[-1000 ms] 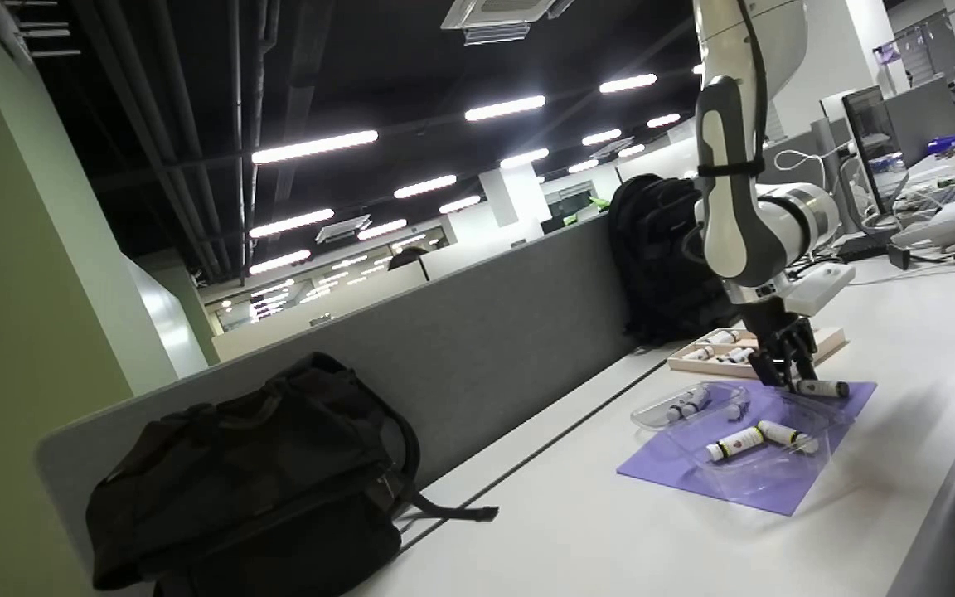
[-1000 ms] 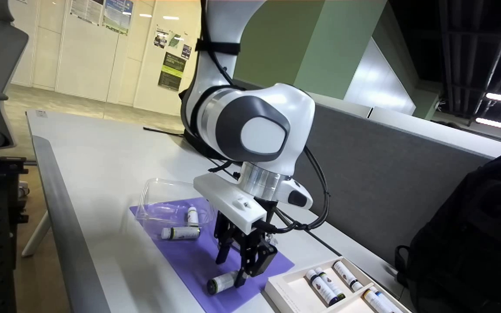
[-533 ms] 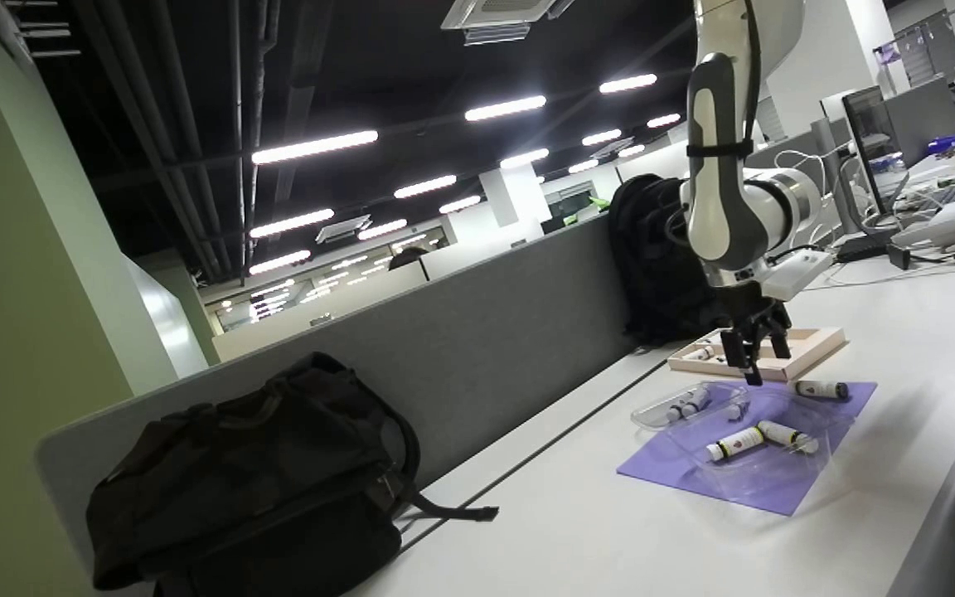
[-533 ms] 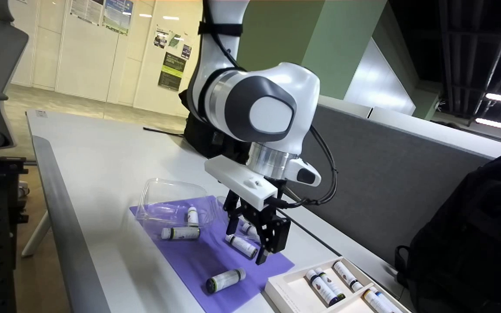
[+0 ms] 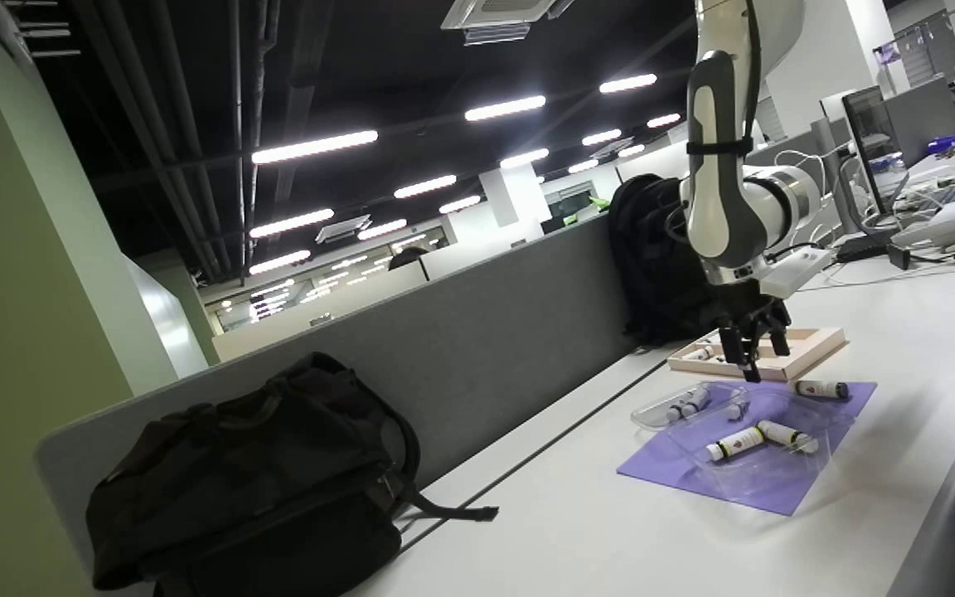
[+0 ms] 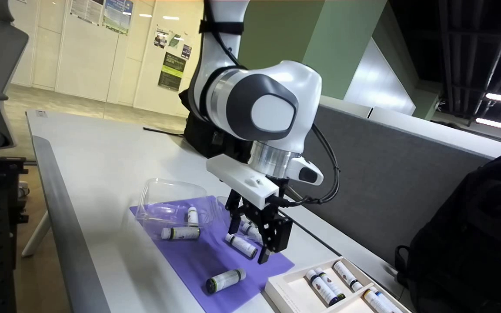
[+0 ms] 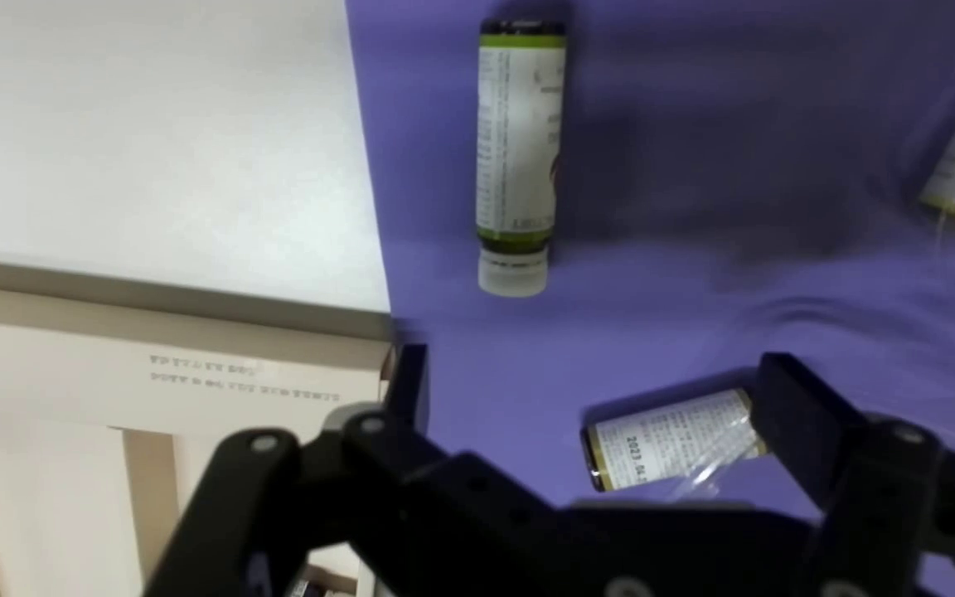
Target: Remove one bottle from the clear box and put back two more
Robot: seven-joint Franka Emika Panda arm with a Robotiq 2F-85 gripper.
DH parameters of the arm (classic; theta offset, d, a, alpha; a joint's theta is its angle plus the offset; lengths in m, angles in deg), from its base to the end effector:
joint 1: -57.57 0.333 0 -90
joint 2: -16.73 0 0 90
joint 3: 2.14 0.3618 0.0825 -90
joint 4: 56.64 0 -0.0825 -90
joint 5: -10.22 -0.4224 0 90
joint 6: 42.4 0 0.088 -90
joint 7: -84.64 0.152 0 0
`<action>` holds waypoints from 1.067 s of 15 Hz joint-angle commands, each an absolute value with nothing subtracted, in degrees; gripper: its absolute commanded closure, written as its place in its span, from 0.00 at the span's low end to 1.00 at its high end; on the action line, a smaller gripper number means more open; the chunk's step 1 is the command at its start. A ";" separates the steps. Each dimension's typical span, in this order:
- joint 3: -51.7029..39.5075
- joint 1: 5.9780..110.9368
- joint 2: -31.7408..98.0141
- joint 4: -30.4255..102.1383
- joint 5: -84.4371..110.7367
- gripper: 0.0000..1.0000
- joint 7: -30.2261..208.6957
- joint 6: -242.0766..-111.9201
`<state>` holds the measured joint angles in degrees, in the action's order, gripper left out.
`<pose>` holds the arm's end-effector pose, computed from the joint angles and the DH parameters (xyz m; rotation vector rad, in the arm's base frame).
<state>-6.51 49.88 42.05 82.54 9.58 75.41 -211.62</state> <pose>0.5097 -0.1136 0.0963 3.0936 -0.0799 0.1190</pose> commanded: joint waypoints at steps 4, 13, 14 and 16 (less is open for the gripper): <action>-9.42 50.83 42.78 79.94 13.97 0.00 76.03 -209.60; -17.37 56.53 45.69 74.12 19.83 0.00 83.57 -201.27; -17.25 56.65 46.15 73.53 19.86 0.00 84.18 -200.85; -16.24 56.43 46.99 72.77 19.17 0.00 84.63 -200.46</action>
